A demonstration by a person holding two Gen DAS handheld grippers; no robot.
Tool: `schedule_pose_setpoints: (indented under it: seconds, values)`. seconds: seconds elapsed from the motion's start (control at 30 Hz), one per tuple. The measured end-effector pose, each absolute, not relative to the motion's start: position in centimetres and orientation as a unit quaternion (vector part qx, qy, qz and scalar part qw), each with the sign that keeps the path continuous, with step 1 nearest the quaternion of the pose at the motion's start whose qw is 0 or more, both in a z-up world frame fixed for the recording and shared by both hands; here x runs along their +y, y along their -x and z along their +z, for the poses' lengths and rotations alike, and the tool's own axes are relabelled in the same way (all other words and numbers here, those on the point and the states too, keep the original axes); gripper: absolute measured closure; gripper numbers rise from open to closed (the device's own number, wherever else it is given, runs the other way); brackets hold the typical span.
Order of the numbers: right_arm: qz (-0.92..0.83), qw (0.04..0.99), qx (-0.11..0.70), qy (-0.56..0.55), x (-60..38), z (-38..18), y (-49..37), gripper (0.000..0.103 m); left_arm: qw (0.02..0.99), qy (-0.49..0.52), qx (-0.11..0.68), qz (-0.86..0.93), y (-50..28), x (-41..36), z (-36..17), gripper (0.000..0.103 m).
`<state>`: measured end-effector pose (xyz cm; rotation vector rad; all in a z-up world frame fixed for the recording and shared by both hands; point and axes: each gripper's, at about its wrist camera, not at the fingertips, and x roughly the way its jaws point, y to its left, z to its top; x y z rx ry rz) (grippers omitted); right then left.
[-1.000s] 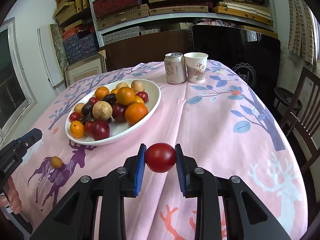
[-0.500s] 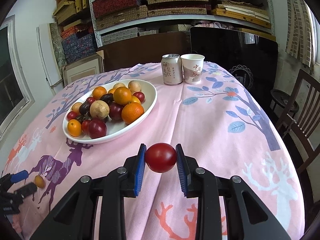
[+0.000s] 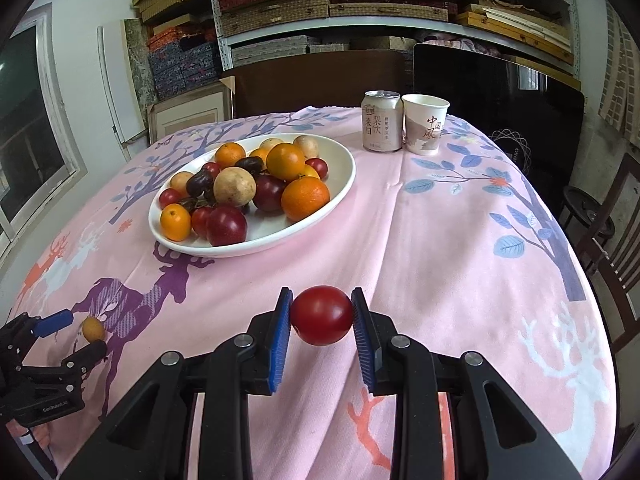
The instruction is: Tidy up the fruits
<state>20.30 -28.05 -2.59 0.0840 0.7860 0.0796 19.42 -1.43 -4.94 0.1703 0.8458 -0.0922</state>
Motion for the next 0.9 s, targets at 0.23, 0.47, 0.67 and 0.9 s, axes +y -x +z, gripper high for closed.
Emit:
schedule_pose_setpoints:
  seconds: [0.23, 0.47, 0.67, 0.9]
  values:
    - [0.045, 0.915, 0.400, -0.040, -27.8, -3.0, -20.6, 0.072, 0.901, -0.110, 0.421, -0.014, -20.5, -2.2, -5.5, 0.034]
    - [0.049, 0.913, 0.402, -0.044, -27.9, -3.1, -20.4, 0.072, 0.915, -0.117, 0.378, -0.077, -18.8, -3.0, -4.3, 0.075]
    - [0.055, 0.917, 0.392, -0.048, -28.0, -2.5, -20.1, 0.072, 0.912, -0.091, 0.396, -0.063, -19.6, -2.2, -4.6, 0.075]
    - [0.018, 0.921, 0.383, -0.060, -31.0, -2.7, -17.5, 0.025, 0.908, -0.102, 0.399, -0.071, -19.7, -2.6, -4.9, 0.074]
